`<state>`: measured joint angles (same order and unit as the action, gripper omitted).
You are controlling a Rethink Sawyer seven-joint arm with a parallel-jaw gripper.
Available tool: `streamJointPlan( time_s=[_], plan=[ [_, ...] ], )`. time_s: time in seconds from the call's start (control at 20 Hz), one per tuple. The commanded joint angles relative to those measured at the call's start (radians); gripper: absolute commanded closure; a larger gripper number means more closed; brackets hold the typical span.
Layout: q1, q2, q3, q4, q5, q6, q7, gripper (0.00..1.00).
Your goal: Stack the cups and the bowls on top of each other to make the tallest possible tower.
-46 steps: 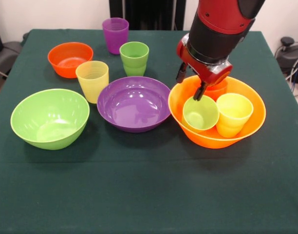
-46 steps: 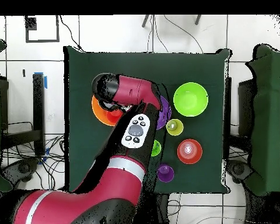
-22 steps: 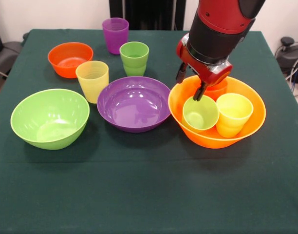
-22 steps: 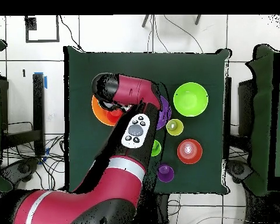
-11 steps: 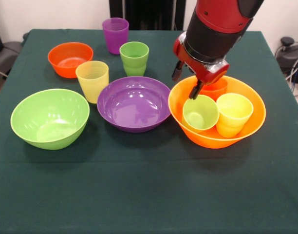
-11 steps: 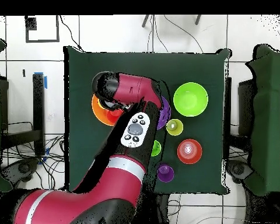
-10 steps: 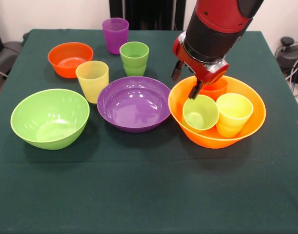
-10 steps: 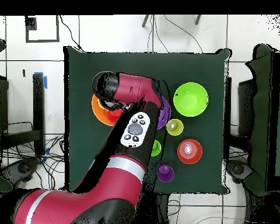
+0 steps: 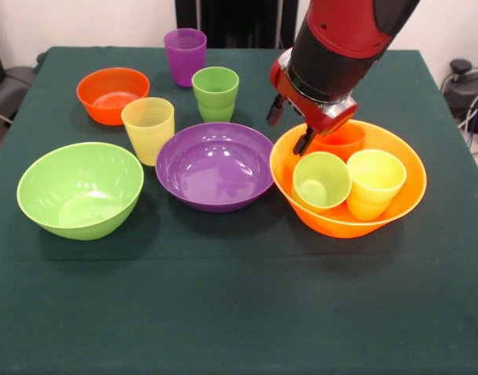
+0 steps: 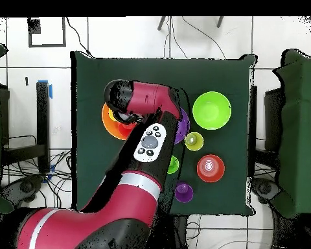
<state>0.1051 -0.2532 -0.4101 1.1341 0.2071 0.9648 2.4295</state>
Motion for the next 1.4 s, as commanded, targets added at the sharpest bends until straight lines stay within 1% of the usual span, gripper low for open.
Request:
streamJointPlan(
  time_s=[0.05,0.25,0.75,1.05,1.2,1.35,1.4],
  plan=[
    [-0.001,0.047,0.095,-0.006,-0.049,0.030,0.015,0.00],
    [-0.011,0.031,0.122,0.021,-0.022,-0.044,0.024,0.00],
    [-0.020,0.003,0.137,0.042,-0.018,-0.013,-0.004,0.00],
    [-0.021,-0.033,0.147,0.086,-0.011,-0.029,-0.014,0.00],
    [-0.023,-0.036,0.155,0.092,-0.006,-0.055,-0.007,0.00],
    [-0.019,-0.042,0.162,0.107,-0.006,-0.126,0.006,0.00],
    [-0.019,-0.044,0.168,0.110,-0.003,-0.136,0.008,0.00]
  ],
)
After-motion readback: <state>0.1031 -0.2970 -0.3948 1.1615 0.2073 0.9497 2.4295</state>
